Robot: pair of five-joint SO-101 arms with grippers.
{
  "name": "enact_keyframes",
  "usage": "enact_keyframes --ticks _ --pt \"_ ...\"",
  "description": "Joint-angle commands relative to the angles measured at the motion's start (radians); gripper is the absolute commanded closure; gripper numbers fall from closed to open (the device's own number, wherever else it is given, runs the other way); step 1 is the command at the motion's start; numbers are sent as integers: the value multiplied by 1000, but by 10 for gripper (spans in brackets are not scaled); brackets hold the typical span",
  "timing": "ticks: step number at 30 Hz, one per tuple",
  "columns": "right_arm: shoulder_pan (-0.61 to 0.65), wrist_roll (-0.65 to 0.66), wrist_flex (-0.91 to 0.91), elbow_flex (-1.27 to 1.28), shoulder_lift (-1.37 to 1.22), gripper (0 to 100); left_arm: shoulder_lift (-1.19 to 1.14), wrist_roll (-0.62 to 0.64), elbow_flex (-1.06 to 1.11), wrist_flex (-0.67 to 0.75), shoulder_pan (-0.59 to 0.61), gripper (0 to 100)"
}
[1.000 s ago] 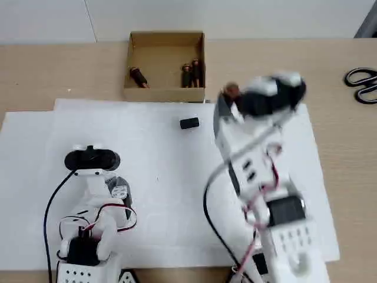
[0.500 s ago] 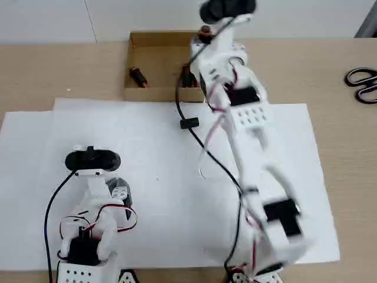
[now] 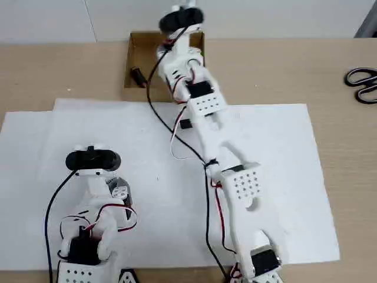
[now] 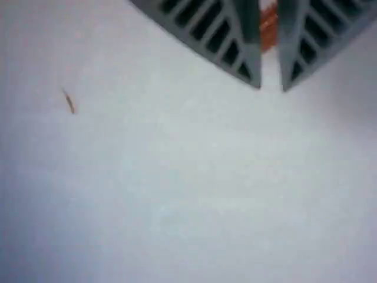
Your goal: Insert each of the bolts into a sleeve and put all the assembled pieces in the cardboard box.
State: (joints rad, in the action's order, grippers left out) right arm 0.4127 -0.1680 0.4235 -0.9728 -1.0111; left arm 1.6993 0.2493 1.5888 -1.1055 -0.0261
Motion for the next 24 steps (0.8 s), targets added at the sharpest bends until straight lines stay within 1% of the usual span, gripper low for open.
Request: enact_keyframes --ticks 1,4,6,8,12,16,20,24 --pt "2 -5 5 -164 -22 942 9 5 -4 12 11 993" --pt "1 -2 67 -219 -54 809 9 5 -4 12 11 993" --pt "1 35 122 -250 -62 727 9 5 -4 12 11 993" --pt "1 55 162 -275 -62 699 9 5 -4 12 11 993" --pt "-2 54 236 -376 -56 700 9 5 -4 12 11 993" --pt "-2 54 406 -555 -56 711 9 5 -4 12 11 993" --pt "5 58 659 -717 -58 794 9 5 -4 12 11 993" --pt "5 60 828 -707 -54 851 9 5 -4 12 11 993"
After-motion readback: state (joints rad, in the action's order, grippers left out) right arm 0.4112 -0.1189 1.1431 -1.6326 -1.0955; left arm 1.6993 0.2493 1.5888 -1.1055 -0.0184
